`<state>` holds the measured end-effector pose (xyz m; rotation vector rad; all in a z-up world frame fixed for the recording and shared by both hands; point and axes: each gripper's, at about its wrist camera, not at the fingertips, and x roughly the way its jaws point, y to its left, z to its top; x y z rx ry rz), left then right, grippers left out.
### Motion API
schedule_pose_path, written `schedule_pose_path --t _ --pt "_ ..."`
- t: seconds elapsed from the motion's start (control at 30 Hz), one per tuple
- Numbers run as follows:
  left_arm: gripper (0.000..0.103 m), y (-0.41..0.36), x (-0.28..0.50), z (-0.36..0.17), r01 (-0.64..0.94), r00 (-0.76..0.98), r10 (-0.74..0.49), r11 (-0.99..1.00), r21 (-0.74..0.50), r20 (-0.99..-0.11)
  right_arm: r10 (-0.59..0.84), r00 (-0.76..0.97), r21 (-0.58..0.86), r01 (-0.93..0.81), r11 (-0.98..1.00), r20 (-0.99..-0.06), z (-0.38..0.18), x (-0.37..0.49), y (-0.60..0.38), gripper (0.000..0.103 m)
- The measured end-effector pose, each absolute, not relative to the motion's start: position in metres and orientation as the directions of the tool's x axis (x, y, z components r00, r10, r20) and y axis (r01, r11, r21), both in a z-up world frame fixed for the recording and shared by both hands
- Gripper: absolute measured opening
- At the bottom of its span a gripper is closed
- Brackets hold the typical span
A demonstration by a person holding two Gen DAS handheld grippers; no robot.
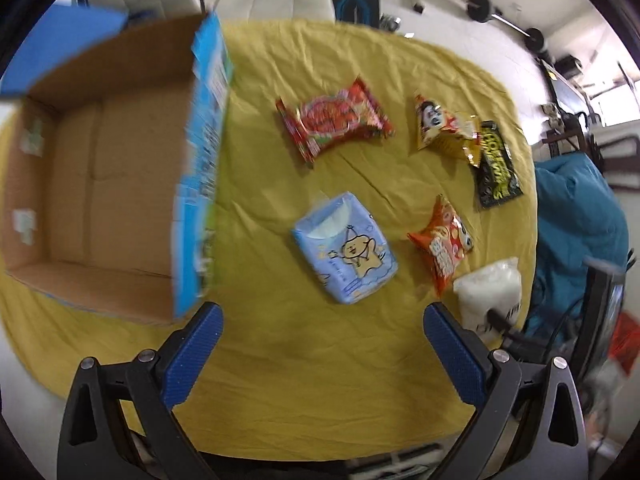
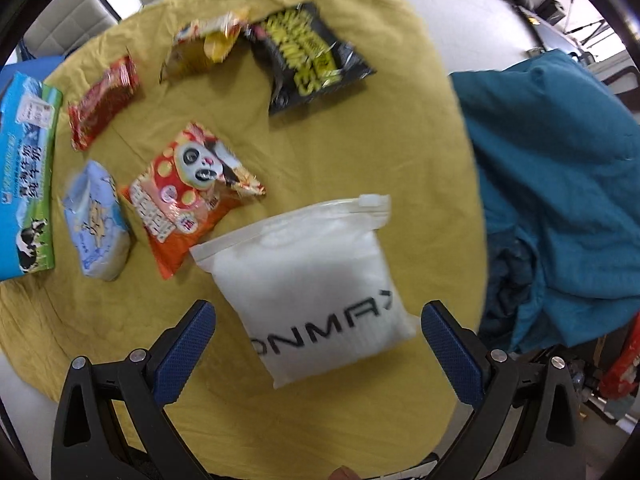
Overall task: Organize soft objects
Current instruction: 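Grasp the blue dog tissue pack with the left tool while the right tool grasps the white ONMAX pouch, then carry the tissue pack with the left tool while the right tool carries the ONMAX pouch into the box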
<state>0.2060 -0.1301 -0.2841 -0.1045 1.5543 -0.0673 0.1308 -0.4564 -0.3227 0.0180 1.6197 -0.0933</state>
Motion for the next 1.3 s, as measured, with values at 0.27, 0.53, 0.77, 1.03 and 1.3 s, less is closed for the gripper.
schedule_pose_path --t 0.27,0.53,0.77,1.03,1.3 --pt "0.103 -0.137 0.25 -0.402 -0.288 -0.244 -0.27 0.937 -0.197 -0.931 -0.029 -0.095 -0.036 0.07 0.997 -0.995 -0.369 0.135 -0.464 0.103" --pt "0.097 -0.159 0.255 -0.457 -0.308 -0.359 -0.24 0.943 -0.128 -0.902 -0.043 -0.128 -0.046 0.02 0.999 -0.991 -0.378 0.136 -0.469 0.103" --pt "0.088 -0.195 0.245 -0.447 0.006 -0.285 -0.044 0.999 -0.048 -0.957 -0.036 -0.158 -0.031 -0.033 0.999 -0.987 -0.37 0.137 -0.48 0.103" --pt "0.088 -0.213 0.196 -0.437 0.266 -0.207 0.098 0.963 0.04 -0.974 -0.086 -0.213 -0.062 -0.114 0.992 -0.973 -0.381 0.145 -0.456 0.103" --pt "0.068 -0.204 0.179 -0.436 0.208 -0.15 0.037 0.978 0.005 -0.988 -0.016 -0.232 -0.032 0.064 0.997 -0.973 -0.391 0.13 -0.48 0.09"
